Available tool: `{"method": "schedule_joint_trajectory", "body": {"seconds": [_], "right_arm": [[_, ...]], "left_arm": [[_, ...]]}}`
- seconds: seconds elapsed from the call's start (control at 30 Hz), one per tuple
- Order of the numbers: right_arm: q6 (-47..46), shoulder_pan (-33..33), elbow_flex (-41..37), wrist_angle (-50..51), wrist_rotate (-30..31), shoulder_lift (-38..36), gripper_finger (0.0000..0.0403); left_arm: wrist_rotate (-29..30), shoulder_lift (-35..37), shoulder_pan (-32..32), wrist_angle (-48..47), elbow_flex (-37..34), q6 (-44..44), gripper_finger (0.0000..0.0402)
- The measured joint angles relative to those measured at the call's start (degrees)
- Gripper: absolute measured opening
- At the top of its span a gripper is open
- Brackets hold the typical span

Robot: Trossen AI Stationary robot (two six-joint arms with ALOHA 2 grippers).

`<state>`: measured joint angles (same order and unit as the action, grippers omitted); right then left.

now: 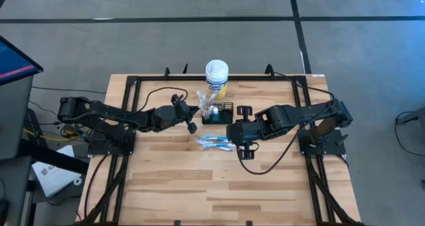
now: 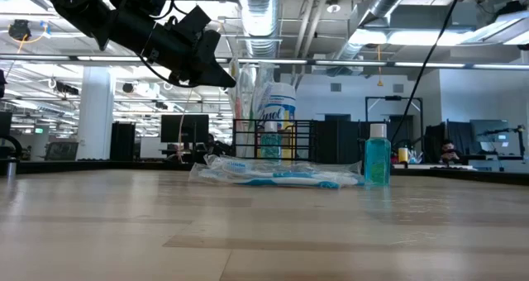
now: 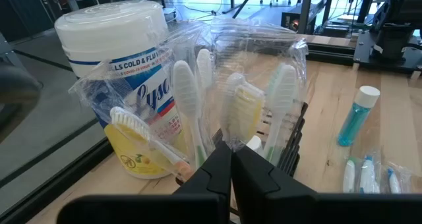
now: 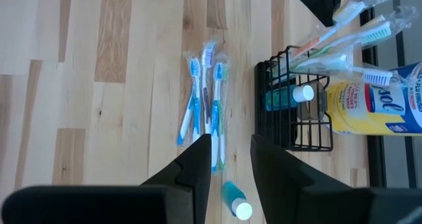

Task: Pick & Place toothbrushing station
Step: Put the orange toothbrush into the black wire organizer

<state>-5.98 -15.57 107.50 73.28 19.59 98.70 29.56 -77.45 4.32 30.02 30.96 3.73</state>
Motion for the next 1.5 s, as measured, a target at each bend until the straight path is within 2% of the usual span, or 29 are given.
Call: {"method": "schedule_joint_trajectory", "body": {"seconds": [0.2,0.5,0.8,0.97,1.33,1.5], "right_arm": [[0.57,0.0,0.0,-1.15,0.0,0.0,0.0097],[0.58,0.0,0.0,-1.46,0.0,0.0,0.0097],[1.64,0.11,0.0,-1.4,0.0,0.0,0.0097],[1.56,0.11,0.0,-1.42,0.0,0.0,0.0097],[1.45,0.13,0.0,-1.42,0.0,0.0,0.0097],[1.46,0.13,0.0,-1.42,0.0,0.0,0.0097]], "left_arm": [[-1.33,-0.05,0.6,-0.41,0.0,0.06,0.0],[-3.1,-4.28,2.51,0.13,0.0,1.03,0.0002],[-3.09,-2.36,2.51,1.11,0.0,-0.03,0.0019],[-3.07,-1.63,2.4,1.23,0.02,-0.05,0.0045],[-3.08,-1.66,2.4,1.27,0.02,0.13,0.0131],[-3.08,-1.42,2.4,0.94,0.02,-0.02,0.0155]]}}
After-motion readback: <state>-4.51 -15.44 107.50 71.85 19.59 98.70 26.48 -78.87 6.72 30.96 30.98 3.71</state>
